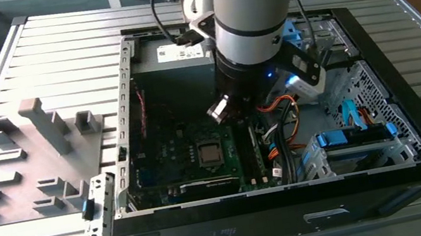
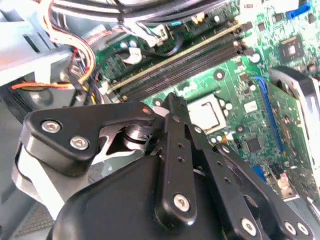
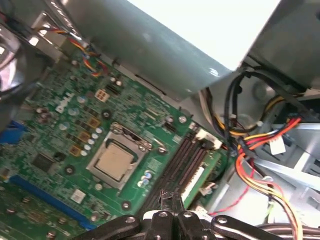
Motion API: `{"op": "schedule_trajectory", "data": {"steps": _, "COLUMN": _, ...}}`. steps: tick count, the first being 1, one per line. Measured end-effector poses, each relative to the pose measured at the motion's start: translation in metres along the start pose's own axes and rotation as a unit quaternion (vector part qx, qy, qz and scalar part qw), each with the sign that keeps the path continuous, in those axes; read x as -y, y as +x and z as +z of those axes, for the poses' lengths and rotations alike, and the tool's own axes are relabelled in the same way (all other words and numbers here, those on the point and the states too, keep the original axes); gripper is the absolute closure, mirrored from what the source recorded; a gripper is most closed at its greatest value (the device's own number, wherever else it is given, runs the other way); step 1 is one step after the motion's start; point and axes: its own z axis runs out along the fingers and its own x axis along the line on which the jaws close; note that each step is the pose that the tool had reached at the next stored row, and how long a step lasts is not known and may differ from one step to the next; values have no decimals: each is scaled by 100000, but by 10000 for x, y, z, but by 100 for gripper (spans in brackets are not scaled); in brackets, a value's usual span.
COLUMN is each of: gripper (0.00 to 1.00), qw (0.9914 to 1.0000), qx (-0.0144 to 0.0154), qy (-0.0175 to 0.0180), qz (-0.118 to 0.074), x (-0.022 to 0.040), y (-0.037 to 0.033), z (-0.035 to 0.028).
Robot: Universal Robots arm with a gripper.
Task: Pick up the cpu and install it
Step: 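Install the first cpu locking lever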
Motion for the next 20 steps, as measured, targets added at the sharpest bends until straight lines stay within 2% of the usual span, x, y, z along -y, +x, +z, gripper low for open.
{"op": "schedule_trajectory", "data": {"steps": 2, "gripper": 88, "qw": 100000, "qx": 3, "qy": -1, "qz": -4, "x": -9, "y": -42, "z": 4}}
{"op": "schedule_trajectory", "data": {"steps": 11, "gripper": 88, "qw": 100000, "qx": 9, "qy": -14, "qz": -7, "x": -154, "y": -138, "z": 49}}
{"op": "schedule_trajectory", "data": {"steps": 16, "gripper": 88, "qw": 100000, "qx": 14, "qy": -24, "qz": -73, "x": -219, "y": -157, "z": 118}}
{"op": "schedule_trajectory", "data": {"steps": 20, "gripper": 88, "qw": 100000, "qx": 17, "qy": -29, "qz": -87, "x": -235, "y": -160, "z": 133}}
